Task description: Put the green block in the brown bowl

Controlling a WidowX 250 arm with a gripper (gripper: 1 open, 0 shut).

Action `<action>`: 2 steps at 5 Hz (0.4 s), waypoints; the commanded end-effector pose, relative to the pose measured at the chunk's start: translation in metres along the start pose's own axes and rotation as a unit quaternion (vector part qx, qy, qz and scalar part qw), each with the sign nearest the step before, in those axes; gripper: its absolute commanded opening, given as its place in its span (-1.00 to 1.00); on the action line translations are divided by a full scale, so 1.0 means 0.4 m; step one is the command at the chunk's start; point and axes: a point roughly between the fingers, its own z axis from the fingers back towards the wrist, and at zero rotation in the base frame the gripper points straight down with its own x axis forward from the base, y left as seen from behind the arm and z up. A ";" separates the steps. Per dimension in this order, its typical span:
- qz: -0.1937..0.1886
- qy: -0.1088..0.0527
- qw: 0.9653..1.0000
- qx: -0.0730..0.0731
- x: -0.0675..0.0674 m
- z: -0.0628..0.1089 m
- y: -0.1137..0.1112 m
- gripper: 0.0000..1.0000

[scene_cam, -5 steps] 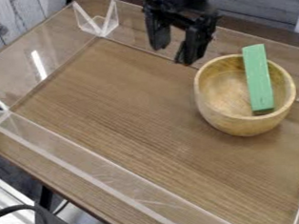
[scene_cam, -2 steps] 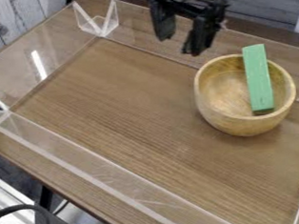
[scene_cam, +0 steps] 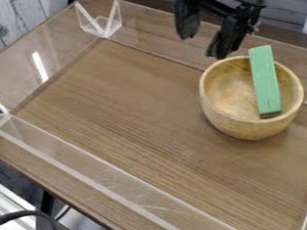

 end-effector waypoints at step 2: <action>0.078 -0.022 0.996 0.030 -0.078 0.049 0.029 1.00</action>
